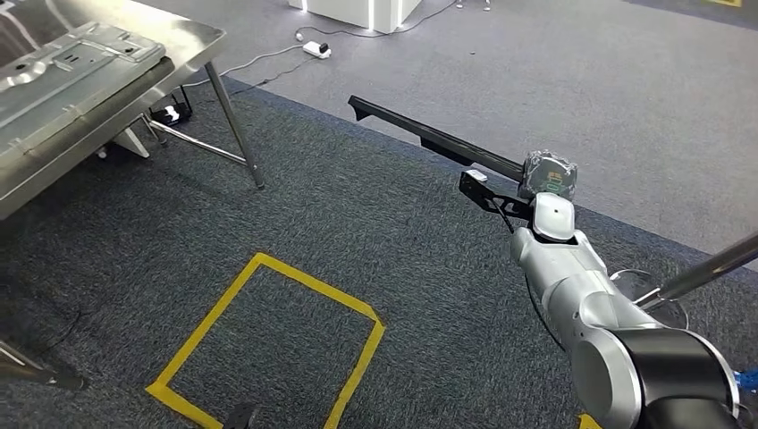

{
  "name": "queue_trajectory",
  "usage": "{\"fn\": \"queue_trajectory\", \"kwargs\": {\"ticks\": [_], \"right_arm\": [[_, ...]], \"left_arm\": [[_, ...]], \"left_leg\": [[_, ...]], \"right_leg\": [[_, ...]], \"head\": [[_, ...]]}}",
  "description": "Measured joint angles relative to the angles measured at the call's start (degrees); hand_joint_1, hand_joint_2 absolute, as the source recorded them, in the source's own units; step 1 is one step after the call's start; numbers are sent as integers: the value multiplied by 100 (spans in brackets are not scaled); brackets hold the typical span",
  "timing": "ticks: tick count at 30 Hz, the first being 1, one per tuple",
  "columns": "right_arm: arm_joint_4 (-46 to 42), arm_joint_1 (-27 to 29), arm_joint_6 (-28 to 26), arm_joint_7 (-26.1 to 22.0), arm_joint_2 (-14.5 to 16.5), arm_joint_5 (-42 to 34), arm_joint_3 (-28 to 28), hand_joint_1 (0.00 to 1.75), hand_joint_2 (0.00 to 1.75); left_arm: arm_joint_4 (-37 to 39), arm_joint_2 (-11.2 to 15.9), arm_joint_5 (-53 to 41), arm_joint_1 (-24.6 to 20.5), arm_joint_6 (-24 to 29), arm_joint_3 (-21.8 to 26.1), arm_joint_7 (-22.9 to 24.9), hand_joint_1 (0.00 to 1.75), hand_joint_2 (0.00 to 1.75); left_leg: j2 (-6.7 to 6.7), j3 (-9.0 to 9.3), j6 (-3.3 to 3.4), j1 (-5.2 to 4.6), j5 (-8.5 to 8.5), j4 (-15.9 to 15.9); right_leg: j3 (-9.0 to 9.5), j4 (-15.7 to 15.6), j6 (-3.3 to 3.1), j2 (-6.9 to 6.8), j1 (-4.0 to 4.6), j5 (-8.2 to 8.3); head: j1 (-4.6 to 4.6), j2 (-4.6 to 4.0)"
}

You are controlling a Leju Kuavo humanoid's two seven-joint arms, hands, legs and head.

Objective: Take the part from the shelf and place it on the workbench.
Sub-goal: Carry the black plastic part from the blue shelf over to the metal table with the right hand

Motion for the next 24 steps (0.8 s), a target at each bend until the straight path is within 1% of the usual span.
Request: {"fn": "queue_trajectory", "kwargs": {"ticks": [1, 2, 3, 4, 5, 6, 7, 8, 9, 10, 11, 12, 13, 14, 15, 16, 17, 18, 19, 20, 21, 22, 23, 24], "right_arm": [[-2, -2, 0, 0, -5, 0, -4, 175, 175], [-2, 0, 1, -1, -13, -1, -9, 175, 175], [0, 5, 1, -2, -21, -1, -14, 175, 175], [3, 16, 1, -3, -25, -1, -19, 175, 175], [7, 30, 1, -4, -25, -1, -22, 175, 175], [10, 41, 0, -3, -28, -1, -25, 175, 175], [13, 48, 0, -2, -33, -1, -27, 175, 175], [13, 49, 0, -1, -39, -1, -28, 175, 175], [13, 45, 0, -1, -46, -1, -28, 175, 175], [11, 40, -1, -4, -51, -1, -29, 175, 175], [10, 37, -2, -9, -55, -2, -31, 175, 175], [10, 36, -5, -14, -57, -2, -34, 175, 175], [9, 35, -8, -19, -58, -2, -38, 175, 175], [8, 36, -11, -22, -55, -2, -40, 175, 175], [7, 38, -15, -29, -53, -2, -43, 175, 175], [7, 35, -19, -37, -57, -2, -48, 175, 175], [6, 32, -26, -46, -63, -2, -57, 175, 175], [6, 28, -38, -53, -74, -1, -69, 175, 175], [6, 24, -51, -59, -83, -1, -81, 175, 175], [6, 22, -63, -68, -90, -1, -93, 175, 175], [5, 22, -71, -82, -102, -1, -105, 175, 175], [4, 19, -73, -101, -122, -1, -118, 175, 175], [-1, 12, -73, -122, -149, -2, -131, 175, 175], [-10, 1, -72, -139, -178, -1, -145, 175, 175]], "left_arm": [[0, 1, 0, -3, 1, 0, 0, 0, 175], [0, 1, 0, -8, 1, 0, 0, 0, 175], [0, 1, 0, -14, 0, 0, 0, 0, 175], [0, 1, 1, -18, -1, 0, 0, 0, 175], [0, 0, 1, -18, -1, 0, 0, 0, 175], [0, -1, 2, -14, -2, 0, 0, 0, 175], [0, -1, 1, -11, -2, 0, 0, 0, 175], [0, -2, 1, -8, -1, 0, 0, 0, 175], [0, -3, 0, -5, -1, 0, 0, 0, 175], [0, -5, -1, -8, 0, 0, 0, 0, 175], [0, -7, -1, -11, 3, 0, 2, 0, 175], [0, -8, -3, -10, 7, 0, 4, 0, 175], [0, -9, -4, -7, 14, 0, 8, 0, 175], [0, -9, -7, 3, 22, 0, 11, 0, 175], [0, -10, -8, 14, 28, 0, 13, 0, 175], [0, -10, -9, 20, 33, 0, 14, 0, 175], [0, -10, -10, 20, 34, -1, 14, 0, 175], [0, -10, -11, 18, 34, -2, 13, 0, 175], [0, -10, -11, 16, 34, -4, 13, 0, 175], [0, -10, -11, 16, 33, -8, 15, 0, 175], [0, -10, -11, 19, 32, -13, 19, 0, 175], [0, -10, -11, 21, 29, -22, 21, 0, 175], [0, -10, -11, 21, 25, -36, 25, 0, 175], [0, -10, -11, 18, 21, -52, 25, 0, 175]], "left_leg": [[-47, 20, 40, 13, 14, -28], [-92, 34, 70, 21, 21, -45], [-140, 37, 92, 16, 20, -47], [-193, 37, 107, 11, 17, -44], [-251, 37, 115, 6, 14, -40], [-316, 38, 119, 1, 12, -32], [-383, 39, 118, 0, 9, -20], [-453, 40, 112, 0, 2, -5], [-515, 31, 101, 3, -6, 11], [-571, 10, 82, 4, -12, 35], [-619, -17, 55, 13, -10, 47], [-666, -45, 22, 26, -2, 49], [-717, -61, -15, 37, 12, 44], [-737, -73, -49, 47, 14, 35], [-683, -88, -81, 40, -15, 65], [-572, -136, -110, 33, -90, 176], [-426, -236, -136, 30, -216, 395], [-290, -385, -163, 38, -375, 720], [-216, -565, -188, 59, -529, 1088], [-178, -721, -212, 81, -624, 1394], [-156, -800, -234, 102, -628, 1537], [-133, -764, -250, 120, -526, 1455], [-92, -618, -256, 132, -348, 1166], [-11, -418, -255, 134, -176, 762]], "right_leg": [[-68, 160, 18, 97, -15, -109], [-206, 445, 25, 228, -26, -265], [-393, 825, 26, 353, -28, -438], [-597, 1213, 28, 419, -28, -579], [-757, 1490, 30, 450, -27, -635], [-828, 1567, 27, 463, -27, -579], [-789, 1420, 16, 473, -28, -417], [-655, 1081, -3, 508, -29, -183], [-489, 694, -28, 610, -33, 10], [-338, 346, -48, 718, -38, 142], [-243, 127, -61, 805, -35, 199], [-204, 40, -69, 857, -28, 186], [-188, 0, -76, 825, -17, 186], [-170, -25, -99, 766, -26, 195], [-137, -68, -125, 710, -34, 207], [-103, -111, -161, 646, -44, 220], [-73, -143, -193, 581, -51, 229], [-57, -154, -214, 522, -36, 225], [-51, -153, -231, 461, -28, 219], [-48, -150, -233, 406, -24, 212], [-45, -145, -229, 353, -23, 202], [-39, -136, -217, 301, -25, 190], [-28, -123, -199, 250, -29, 170], [-14, -108, -174, 198, -31, 146]], "head": [[4, 0], [8, 0], [11, 0], [12, 0], [11, 0], [11, 0], [11, 0], [11, 0], [11, 0], [10, 0], [10, 0], [10, 0], [9, 0], [9, 0], [8, 0], [3, 0], [-2, 0], [-6, 0], [-11, 0], [-11, 0], [-12, 0], [-13, 0], [-13, 0], [-12, 0]]}}
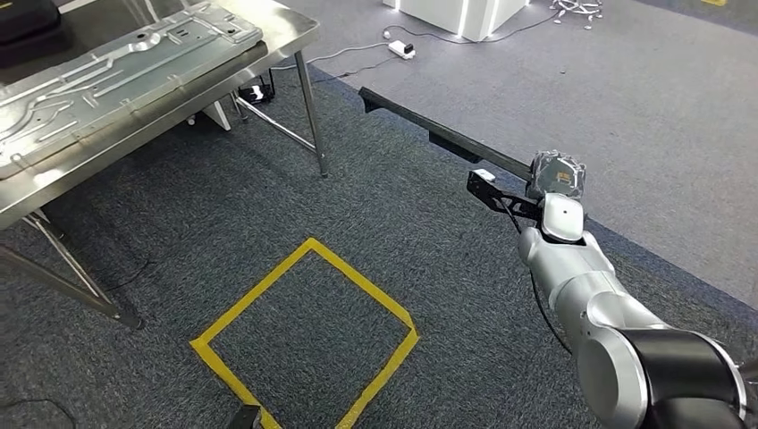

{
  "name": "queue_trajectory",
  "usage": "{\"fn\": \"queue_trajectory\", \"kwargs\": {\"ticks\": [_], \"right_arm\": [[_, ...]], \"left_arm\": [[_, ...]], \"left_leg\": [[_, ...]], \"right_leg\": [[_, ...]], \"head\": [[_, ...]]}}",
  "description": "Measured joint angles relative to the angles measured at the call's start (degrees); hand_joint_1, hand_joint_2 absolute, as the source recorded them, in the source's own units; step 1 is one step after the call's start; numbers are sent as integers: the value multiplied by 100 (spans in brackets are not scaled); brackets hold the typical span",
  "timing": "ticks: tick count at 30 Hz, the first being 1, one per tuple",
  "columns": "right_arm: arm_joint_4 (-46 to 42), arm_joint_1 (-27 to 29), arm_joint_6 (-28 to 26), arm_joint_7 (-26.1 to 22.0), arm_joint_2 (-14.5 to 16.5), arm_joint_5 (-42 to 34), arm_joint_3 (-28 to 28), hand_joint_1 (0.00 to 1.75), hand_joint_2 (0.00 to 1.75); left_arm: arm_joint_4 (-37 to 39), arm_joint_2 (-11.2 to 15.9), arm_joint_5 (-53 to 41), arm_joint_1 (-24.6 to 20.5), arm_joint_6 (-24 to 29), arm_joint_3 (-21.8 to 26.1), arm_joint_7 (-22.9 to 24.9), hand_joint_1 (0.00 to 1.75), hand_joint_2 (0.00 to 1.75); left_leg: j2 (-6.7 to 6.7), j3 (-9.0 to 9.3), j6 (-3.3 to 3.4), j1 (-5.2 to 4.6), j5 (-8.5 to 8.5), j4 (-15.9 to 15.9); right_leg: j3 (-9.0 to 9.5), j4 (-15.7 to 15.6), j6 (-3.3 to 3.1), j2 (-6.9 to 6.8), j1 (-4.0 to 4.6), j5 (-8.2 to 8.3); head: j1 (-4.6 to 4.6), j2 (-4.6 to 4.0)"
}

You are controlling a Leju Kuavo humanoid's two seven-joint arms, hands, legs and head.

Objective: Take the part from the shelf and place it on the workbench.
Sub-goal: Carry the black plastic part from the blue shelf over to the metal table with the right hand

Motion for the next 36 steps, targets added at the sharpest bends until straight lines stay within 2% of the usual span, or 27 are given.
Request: {"fn": "queue_trajectory", "kwargs": {"ticks": [2, 3, 5, 6, 7, 8, 10, 11, 12, 13, 14, 15, 17, 19, 20, 21, 23, 25, 26, 27, 28, 29, 30, 32, 33, 34, 36], "right_arm": [[-19, -40, 3, -22, -72, 0, -22, 175, 175], [-26, -60, 4, -24, -101, 0, -28, 175, 175], [-38, -99, 4, -14, -135, 1, -33, 175, 175], [-50, -111, 4, -8, -153, 1, -36, 175, 175], [-61, -126, 4, -2, -174, 1, -40, 175, 175], [-71, -138, 4, -1, -196, 1, -44, 175, 175], [-74, -145, 5, -4, -240, 0, -50, 175, 175], [-73, -136, 6, -2, -259, -1, -52, 175, 175], [-71, -119, 8, 6, -280, -1, -53, 175, 175], [-70, -106, 10, 18, -297, -1, -54, 175, 175], [-71, -100, 11, 30, -320, -1, -54, 175, 175], [-73, -104, 13, 39, -347, -1, -54, 175, 175], [-78, -134, 14, 43, -407, -1, -58, 175, 175], [-78, -158, 15, 44, -445, -1, -64, 175, 175], [-78, -164, 18, 47, -454, -1, -66, 175, 175], [-79, -167, 20, 50, -454, 0, -67, 175, 175], [-80, -177, 23, 54, -467, 0, -68, 175, 175], [-80, -180, 22, 57, -493, -1, -71, 175, 175], [-79, -177, 22, 59, -502, -1, -73, 175, 175], [-79, -173, 21, 62, -505, -1, -74, 175, 175], [-78, -169, 20, 64, -507, 0, -75, 175, 175], [-79, -167, 19, 66, -506, 0, -75, 175, 175], [-79, -167, 19, 68, -507, 1, -76, 175, 175], [-80, -170, 22, 74, -523, 1, -78, 175, 175], [-80, -173, 26, 78, -539, 1, -79, 175, 175], [-80, -176, 31, 84, -555, 1, -79, 175, 175], [-85, -182, 40, 96, -573, 1, -80, 175, 175]], "left_arm": [[0, -3, 0, -11, -7, -36, -1, 0, 175], [0, -5, 0, -13, -8, -51, -1, 0, 175], [0, -8, 0, -12, -9, -72, -1, 0, 175], [0, -9, 0, -11, -8, -78, -2, 0, 175], [0, -10, 0, -14, -8, -81, -3, 0, 175], [0, -11, 0, -20, -7, -83, -4, 0, 175], [0, -14, 0, -38, -8, -86, -6, 0, 175], [0, -15, 0, -44, -8, -87, -7, 0, 175], [0, -16, 0, -45, -8, -87, -8, 0, 175], [0, -17, 0, -41, -7, -87, -9, 0, 175], [0, -18, 0, -37, -7, -87, -10, 0, 175], [0, -21, 0, -34, -7, -88, -13, 0, 175], [0, -26, 0, -37, -7, -89, -16, 0, 175], [0, -28, 0, -32, -8, -89, -17, 0, 175], [0, -28, 0, -23, -8, -89, -18, 0, 175], [0, -27, 1, -12, -8, -89, -20, 0, 175], [0, -26, 2, -4, -8, -90, -30, 0, 175], [0, -26, 7, -11, -10, -89, -45, 0, 175], [0, -26, 11, -11, -15, -88, -50, 0, 175], [0, -26, 16, -7, -20, -88, -51, 0, 175], [0, -26, 23, -1, -24, -87, -51, 0, 175], [0, -26, 32, 2, -27, -87, -51, 0, 175], [0, -26, 39, 3, -27, -87, -52, 0, 175], [0, -24, 53, -6, -26, -87, -53, 0, 175], [0, -23, 56, -10, -26, -87, -54, 0, 175], [0, -22, 60, -9, -26, -87, -54, 0, 175], [0, -19, 63, 2, -26, -86, -48, 0, 175]], "left_leg": [[135, 313, 49, -43, 175, -595], [156, 367, 82, -67, 172, -705], [59, 388, 161, -94, 165, -726], [17, 410, 196, -93, 172, -751], [-25, 435, 236, -90, 181, -781], [-61, 461, 273, -80, 191, -809], [-143, 476, 318, -78, 191, -825], [-197, 478, 329, -81, 188, -821], [-263, 482, 335, -84, 182, -813], [-327, 486, 337, -86, 177, -802], [-396, 490, 332, -86, 167, -785], [-464, 491, 320, -83, 154, -763], [-585, 459, 272, -88, 127, -712], [-685, 417, 209, -75, 133, -698], [-734, 407, 176, -68, 145, -707], [-716, 396, 146, -68, 134, -699], [-498, 289, 96, -90, -22, -473], [-228, -14, 63, -83, -345, 181], [-173, -193, 51, -71, -473, 546], [-145, -320, 41, -62, -524, 794], [-129, -348, 36, -57, -469, 831], [-111, -262, 36, -55, -321, 646], [-68, -75, 47, -56, -118, 270], [107, 304, 98, -105, 128, -462], [163, 401, 130, -133, 165, -666], [178, 425, 156, -160, 147, -729], [71, 429, 216, -153, 171, -767]], "right_leg": [[18, 28, 60, -96, 24, -48], [26, 31, 90, -140, 40, -65], [49, 23, 154, -221, 42, -91], [54, 48, 185, -208, 24, -128], [21, 145, 208, -138, 3, -203], [-72, 353, 223, -32, -10, -329], [-437, 1087, 227, 188, -18, -665], [-632, 1445, 229, 235, -16, -778], [-759, 1644, 228, 258, -16, -787], [-792, 1643, 222, 268, -19, -695], [-711, 1400, 211, 288, -22, -492], [-560, 1013, 198, 344, -28, -255], [-274, 349, 177, 526, -34, 17], [-177, 157, 164, 601, -17, 10], [-161, 132, 145, 557, -20, 11], [-145, 109, 119, 505, -27, 20], [-108, 62, 44, 393, -47, 38], [-87, 48, -6, 280, -30, 33], [-83, 50, -17, 222, -20, 27], [-78, 51, -24, 169, -16, 19], [-73, 53, -24, 120, -16, 12], [-63, 54, -17, 74, -17, 2], [-47, 55, -4, 28, -18, -11], [-21, 58, 38, -62, 2, -39], [-13, 58, 62, -108, 16, -49], [-10, 53, 88, -153, 31, -54], [8, 49, 148, -221, 30, -79]], "head": [[2, 0], [4, 0], [6, 0], [10, 0], [11, 0], [13, 0], [14, 0], [14, 0], [14, 0], [14, 0], [14, 0], [14, 0], [14, 0], [13, 0], [12, 0], [13, 0], [1, 0], [-9, 0], [-9, 0], [-9, 0], [-9, 0], [-10, 0], [-10, 0], [-9, 0], [-7, 0], [-6, 0], [-4, 0]]}}
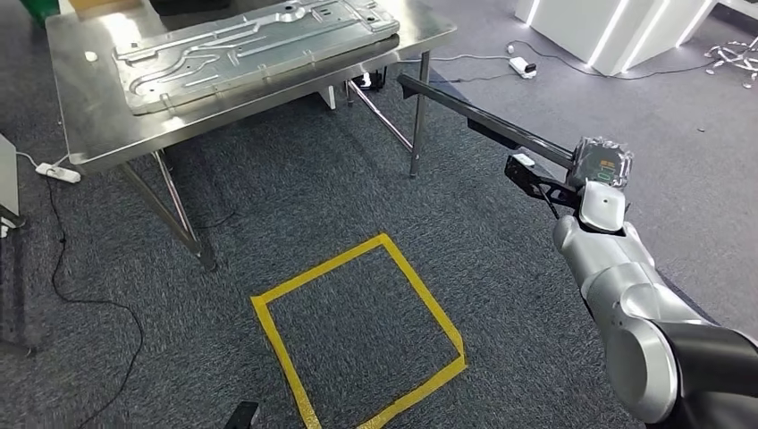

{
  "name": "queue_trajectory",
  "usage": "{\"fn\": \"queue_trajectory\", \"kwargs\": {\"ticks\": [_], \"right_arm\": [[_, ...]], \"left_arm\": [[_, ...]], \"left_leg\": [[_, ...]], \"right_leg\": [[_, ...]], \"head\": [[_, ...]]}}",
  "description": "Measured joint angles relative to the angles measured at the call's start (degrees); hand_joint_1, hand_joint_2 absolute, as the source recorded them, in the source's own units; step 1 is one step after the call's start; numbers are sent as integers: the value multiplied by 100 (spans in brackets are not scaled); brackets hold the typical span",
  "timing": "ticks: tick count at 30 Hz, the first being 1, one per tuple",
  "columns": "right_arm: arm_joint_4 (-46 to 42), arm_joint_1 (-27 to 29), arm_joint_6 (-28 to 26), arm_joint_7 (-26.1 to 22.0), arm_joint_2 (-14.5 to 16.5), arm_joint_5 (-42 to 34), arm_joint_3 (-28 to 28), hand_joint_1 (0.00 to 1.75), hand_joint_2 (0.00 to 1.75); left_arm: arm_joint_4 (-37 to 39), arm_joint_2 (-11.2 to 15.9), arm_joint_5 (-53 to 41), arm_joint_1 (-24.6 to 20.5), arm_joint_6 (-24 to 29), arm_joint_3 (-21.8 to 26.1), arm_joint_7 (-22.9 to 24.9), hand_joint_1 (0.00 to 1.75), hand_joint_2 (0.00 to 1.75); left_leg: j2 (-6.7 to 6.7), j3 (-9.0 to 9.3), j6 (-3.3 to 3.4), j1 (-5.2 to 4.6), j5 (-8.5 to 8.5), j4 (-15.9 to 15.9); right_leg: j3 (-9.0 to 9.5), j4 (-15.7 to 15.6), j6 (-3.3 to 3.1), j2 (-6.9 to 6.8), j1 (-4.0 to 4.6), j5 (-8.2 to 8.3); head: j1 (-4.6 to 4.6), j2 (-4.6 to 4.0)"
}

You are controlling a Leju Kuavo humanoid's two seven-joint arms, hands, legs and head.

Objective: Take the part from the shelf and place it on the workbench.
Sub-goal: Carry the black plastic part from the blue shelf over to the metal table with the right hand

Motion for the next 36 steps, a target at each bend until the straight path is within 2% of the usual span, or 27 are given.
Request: {"fn": "queue_trajectory", "kwargs": {"ticks": [2, 4, 5, 6, 7, 8, 10, 11, 12, 13, 15, 16, 18, 19, 20, 21, 22, 23, 24, 26, 27, 28, 30, 31, 33, 35, 36], "right_arm": [[-7, -13, 11, 2, -18, 0, -1, 175, 175], [-8, -25, 27, -1, -53, 0, -2, 175, 175], [-3, -24, 34, 2, -69, -1, -2, 175, 175], [1, -20, 39, 10, -78, -1, -3, 175, 175], [4, -16, 43, 18, -86, -2, -3, 175, 175], [6, -16, 44, 24, -93, -2, -4, 175, 175], [5, -31, 45, 23, -113, -2, -4, 175, 175], [4, -42, 44, 19, -121, -2, -4, 175, 175], [4, -49, 44, 15, -129, -2, -4, 175, 175], [4, -54, 43, 13, -135, -1, -4, 175, 175], [3, -57, 42, 16, -136, -1, -4, 175, 175], [2, -59, 41, 19, -129, -1, -4, 175, 175], [-2, -67, 41, 21, -121, 0, -4, 175, 175], [-4, -73, 41, 22, -123, 0, -4, 175, 175], [-5, -77, 43, 23, -127, 0, -4, 175, 175], [-7, -80, 44, 24, -129, 0, -4, 175, 175], [-7, -80, 45, 25, -129, 0, -4, 175, 175], [-7, -79, 46, 24, -128, 0, -4, 175, 175], [-7, -80, 47, 23, -128, 0, -4, 175, 175], [-8, -82, 49, 23, -134, 0, -5, 175, 175], [-9, -86, 49, 23, -149, 0, -7, 175, 175], [-9, -91, 49, 23, -162, 0, -8, 175, 175], [-10, -104, 49, 23, -182, 0, -11, 175, 175], [-13, -107, 49, 25, -184, 0, -12, 175, 175], [-19, -112, 49, 24, -204, 0, -18, 175, 175], [-15, -108, 49, 20, -232, 0, -31, 175, 175], [-10, -100, 50, 21, -239, 0, -37, 175, 175]], "left_arm": [[0, 3, 1, 1, -3, 1, 10, 0, 175], [0, 3, 2, -8, -10, 1, 16, 0, 175], [0, 3, 3, -9, -13, 1, 21, 0, 175], [0, 3, 3, -4, -15, 1, 25, 0, 175], [0, 3, 3, 4, -15, 2, 30, 0, 175], [0, 3, 3, 12, -14, 2, 33, 0, 175], [0, 1, 4, 21, -14, 3, 33, 0, 175], [0, -2, 4, 18, -14, 3, 33, 0, 175], [0, -5, 8, 15, -15, 3, 32, 0, 175], [0, -7, 11, 16, -15, 4, 31, 0, 175], [-1, -2, 17, 31, -15, 5, 31, 0, 175], [0, 3, 19, 42, -15, 5, 31, 0, 175], [1, 12, 20, 47, -16, 7, 28, 0, 175], [2, 10, 21, 47, -18, 7, 26, 0, 175], [2, 10, 22, 45, -20, 7, 25, 0, 175], [2, 10, 27, 47, -22, 7, 24, 0, 175], [2, 10, 31, 51, -22, 7, 23, 0, 175], [2, 11, 35, 55, -22, 7, 22, 0, 175], [2, 12, 38, 56, -20, 7, 22, 0, 175], [1, 15, 38, 50, -15, 7, 24, 0, 175], [0, 17, 38, 45, -13, 8, 29, 0, 175], [0, 18, 38, 46, -10, 8, 36, 0, 175], [0, 20, 37, 55, 1, 9, 64, 0, 175], [0, 21, 34, 64, 7, 9, 81, 0, 175], [0, 23, 13, 67, 16, 9, 125, 0, 175], [1, 23, -14, 65, 11, 2, 189, 0, 175], [1, 23, -21, 66, 7, -5, 232, 0, 175]], "left_leg": [[-98, 39, 68, 27, 31, -57], [-198, 58, 116, 36, 43, -77], [-253, 56, 129, 34, 42, -71], [-316, 56, 136, 31, 39, -61], [-377, 56, 137, 29, 35, -48], [-439, 56, 136, 29, 30, -32], [-556, 51, 118, 33, 13, 3], [-611, 35, 99, 31, 8, 25], [-660, 11, 73, 35, 10, 37], [-708, -13, 42, 43, 20, 38], [-805, -41, -27, 53, 44, 21], [-778, -56, -58, 43, 23, 41], [-545, -203, -122, 29, -185, 358], [-387, -353, -154, 40, -360, 687], [-285, -534, -185, 63, -535, 1075], [-233, -691, -210, 85, -652, 1406], [-207, -773, -231, 102, -673, 1574], [-187, -740, -246, 114, -582, 1508], [-154, -594, -251, 121, -410, 1225], [3, -175, -224, 100, -82, 431], [66, -35, -190, 79, -10, 160], [95, 31, -154, 56, 4, 21], [13, 40, -79, 41, -3, -28], [-41, 54, -44, 52, 10, -51], [-139, 92, 31, 82, 41, -105], [-241, 104, 78, 88, 47, -116], [-301, 104, 88, 84, 44, -108]], "right_leg": [[-58, 180, 47, 133, -26, -144], [-346, 799, 64, 370, -42, -457], [-547, 1189, 69, 434, -42, -606], [-711, 1486, 74, 467, -42, -680], [-792, 1596, 74, 481, -43, -647], [-764, 1483, 68, 489, -45, -509], [-460, 765, 36, 604, -53, -107], [-303, 414, 19, 693, -55, 22], [-197, 179, 3, 762, -50, 86], [-157, 91, -13, 796, -40, 78], [-134, 51, -55, 702, -42, 97], [-115, 19, -85, 647, -56, 112], [-73, -48, -157, 529, -88, 141], [-61, -59, -179, 474, -76, 141], [-58, -60, -197, 420, -68, 138], [-57, -58, -201, 370, -61, 133], [-55, -55, -201, 319, -58, 127], [-51, -52, -194, 270, -60, 119], [-42, -48, -179, 222, -64, 109], [-15, -37, -131, 131, -55, 76], [-4, -34, -103, 87, -41, 61], [6, -33, -74, 43, -22, 48], [36, -51, -13, -55, -6, 33], [46, -37, 20, -40, -15, 3], [-62, 236, 60, 157, -42, -193], [-410, 944, 73, 402, -52, -534], [-608, 1316, 78, 453, -51, -659]], "head": [[5, 0], [11, 0], [13, 0], [11, 0], [11, 0], [11, 0], [13, 0], [11, 0], [11, 0], [11, 0], [10, 0], [5, 0], [-29, 0], [-46, 0], [-58, 0], [-58, 0], [-58, 0], [-58, 0], [-58, 0], [-58, 0], [-54, 0], [-51, 0], [-44, 0], [-45, 0], [-39, 0], [-34, 0], [-33, 0]]}}
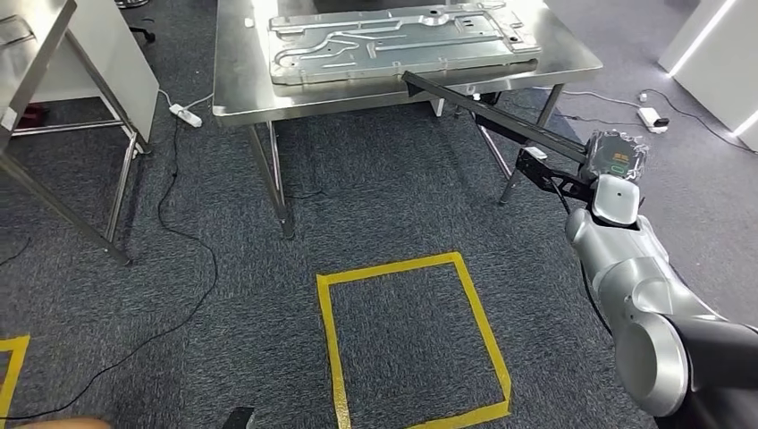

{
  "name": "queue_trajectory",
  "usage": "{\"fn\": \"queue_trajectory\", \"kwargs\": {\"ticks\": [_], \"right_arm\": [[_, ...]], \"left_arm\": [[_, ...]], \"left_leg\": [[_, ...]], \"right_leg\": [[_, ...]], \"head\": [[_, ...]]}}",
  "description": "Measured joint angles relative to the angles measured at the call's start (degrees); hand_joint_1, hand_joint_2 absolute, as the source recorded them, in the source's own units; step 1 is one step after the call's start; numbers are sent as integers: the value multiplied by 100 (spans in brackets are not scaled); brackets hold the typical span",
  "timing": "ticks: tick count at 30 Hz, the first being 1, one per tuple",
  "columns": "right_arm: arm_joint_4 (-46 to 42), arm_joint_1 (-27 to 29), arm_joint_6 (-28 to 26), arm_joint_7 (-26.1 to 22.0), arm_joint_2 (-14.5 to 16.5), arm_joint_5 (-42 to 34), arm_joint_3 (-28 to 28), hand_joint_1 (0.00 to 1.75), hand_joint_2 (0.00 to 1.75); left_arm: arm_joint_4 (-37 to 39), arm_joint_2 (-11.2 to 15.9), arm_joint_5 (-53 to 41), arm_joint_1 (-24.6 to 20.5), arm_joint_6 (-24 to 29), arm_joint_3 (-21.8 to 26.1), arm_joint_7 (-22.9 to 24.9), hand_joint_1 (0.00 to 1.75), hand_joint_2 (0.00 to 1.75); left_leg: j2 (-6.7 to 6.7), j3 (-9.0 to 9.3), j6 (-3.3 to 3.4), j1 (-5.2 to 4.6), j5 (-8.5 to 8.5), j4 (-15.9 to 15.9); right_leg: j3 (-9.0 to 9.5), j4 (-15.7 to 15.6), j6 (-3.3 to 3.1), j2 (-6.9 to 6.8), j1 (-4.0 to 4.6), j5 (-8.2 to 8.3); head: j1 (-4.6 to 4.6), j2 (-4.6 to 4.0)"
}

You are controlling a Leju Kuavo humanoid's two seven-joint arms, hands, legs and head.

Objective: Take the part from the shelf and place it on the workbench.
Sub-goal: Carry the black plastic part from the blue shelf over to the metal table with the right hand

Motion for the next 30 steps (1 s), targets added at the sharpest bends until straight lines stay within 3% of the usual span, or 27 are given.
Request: {"fn": "queue_trajectory", "kwargs": {"ticks": [1, 2, 4, 6, 8, 10, 12, 14, 16, 17, 18, 20, 22, 25, 27, 30], "right_arm": [[4, 9, 1, 4, -4, 0, -3, 175, 175], [7, 16, 1, 10, -4, 0, -4, 175, 175], [7, 18, 0, 21, -4, 0, -4, 175, 175], [7, 12, -1, 15, -7, -1, -7, 175, 175], [8, 15, -4, 7, -9, -2, -13, 175, 175], [4, 18, -6, 9, 6, -1, -15, 175, 175], [1, 16, -6, 10, 24, 0, -16, 175, 175], [-1, 11, -7, 10, 23, 0, -20, 175, 175], [0, 9, -7, 10, 16, -1, -30, 175, 175], [1, 11, -7, 9, 16, -2, -37, 175, 175], [1, 12, -7, 7, 19, -2, -43, 175, 175], [0, 13, -8, 1, 25, -3, -50, 175, 175], [0, 12, -9, -3, 27, -5, -53, 175, 175], [-1, 13, -9, 3, 29, -9, -62, 175, 175], [-4, 11, -9, -4, 26, -12, -67, 175, 175], [0, 29, -14, -15, 16, -18, -75, 175, 175]], "left_arm": [[0, 0, -7, 7, -3, -10, 48, 0, 175], [-1, 0, -10, 17, 1, -23, 88, 0, 175], [0, -1, -13, 38, 18, -45, 132, 0, 175], [1, -2, -9, 51, 31, -64, 141, 0, 175], [1, -2, 2, 60, 34, -78, 143, 0, 175], [1, 4, 13, 84, 37, -83, 141, 0, 175], [-1, 13, 21, 101, 43, -84, 129, 0, 175], [-1, 15, 39, 94, 47, -84, 103, 0, 175], [-1, 15, 59, 90, 46, -84, 72, 0, 175], [-1, 15, 65, 91, 46, -84, 58, 0, 175], [-1, 15, 67, 91, 45, -84, 48, 0, 175], [-1, 17, 71, 82, 45, -84, 31, 0, 175], [-1, 22, 74, 66, 44, -84, 21, 0, 175], [-1, 25, 74, 63, 40, -84, 19, 0, 175], [-1, 25, 74, 62, 38, -84, 14, 0, 175], [-1, 24, 74, 43, 26, -84, -3, 0, 175]], "left_leg": [[-60, 1, 5, -4, -6, 11], [-123, 1, 5, -7, -15, 29], [-246, 3, -15, -3, -51, 83], [-356, -35, -63, -6, -86, 150], [-459, -92, -127, 6, -78, 173], [-538, -120, -193, 13, -66, 160], [-338, -223, -253, -12, -211, 370], [-17, -525, -305, -9, -551, 1022], [94, -842, -337, 15, -783, 1674], [106, -881, -342, 21, -755, 1748], [110, -801, -337, 22, -623, 1594], [128, -393, -284, 9, -253, 808], [152, -78, -214, -24, -80, 208], [141, -13, -133, -40, -73, 79], [133, 32, -59, -20, -44, 11], [123, 59, 10, -18, -40, -16]], "right_leg": [[-138, 229, 4, 23, 0, -29], [-180, 248, 3, 34, -2, 56], [49, -361, -12, 93, -16, 480], [340, -1014, -34, 299, -37, 742], [417, -1182, -57, 405, -29, 733], [437, -1221, -108, 298, -35, 747], [487, -1281, -190, 174, -65, 767], [520, -1310, -248, 73, -59, 765], [529, -1309, -264, -6, -45, 755], [532, -1309, -263, -37, -43, 751], [540, -1308, -257, -57, -41, 746], [563, -1307, -230, -87, -33, 728], [570, -1301, -183, -111, -9, 711], [573, -1314, -92, -136, -1, 699], [509, -1162, -39, -93, -13, 575], [42, -201, -8, 3, -11, 114]], "head": [[-1, 0], [-1, 0], [0, 0], [-3, 0], [-3, 0], [-2, 0], [-24, 0], [-47, 0], [-50, 0], [-51, 0], [-52, 0], [-52, 0], [-49, 0], [-46, 0], [-43, 0], [-38, 0]]}}
